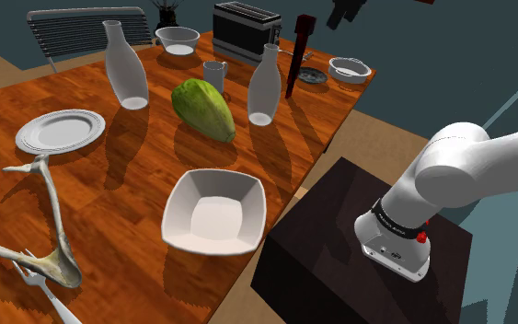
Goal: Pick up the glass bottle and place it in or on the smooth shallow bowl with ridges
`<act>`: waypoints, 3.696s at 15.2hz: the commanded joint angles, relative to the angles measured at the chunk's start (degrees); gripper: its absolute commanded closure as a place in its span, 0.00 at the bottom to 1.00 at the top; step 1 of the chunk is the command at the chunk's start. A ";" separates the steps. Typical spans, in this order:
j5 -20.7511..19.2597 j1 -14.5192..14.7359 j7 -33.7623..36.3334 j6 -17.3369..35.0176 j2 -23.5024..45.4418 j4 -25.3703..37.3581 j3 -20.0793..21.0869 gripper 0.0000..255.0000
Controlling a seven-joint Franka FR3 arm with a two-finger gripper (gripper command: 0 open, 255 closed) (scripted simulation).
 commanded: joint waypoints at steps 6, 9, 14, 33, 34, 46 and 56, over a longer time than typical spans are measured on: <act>-0.11 -0.28 -0.63 7.44 8.97 0.56 -0.43 0.00; -0.15 -0.42 -0.99 11.45 14.81 1.81 -0.66 0.00; -0.17 -0.59 -1.57 17.17 25.07 5.36 -1.03 0.00; -0.17 -0.66 -1.76 24.74 30.96 3.32 -1.09 1.00; -0.17 -0.66 -1.76 24.74 30.96 3.32 -1.09 1.00; -0.17 -0.66 -1.77 20.86 30.49 6.72 -1.11 1.00; -0.19 -0.68 -1.76 13.16 30.46 14.41 -1.14 1.00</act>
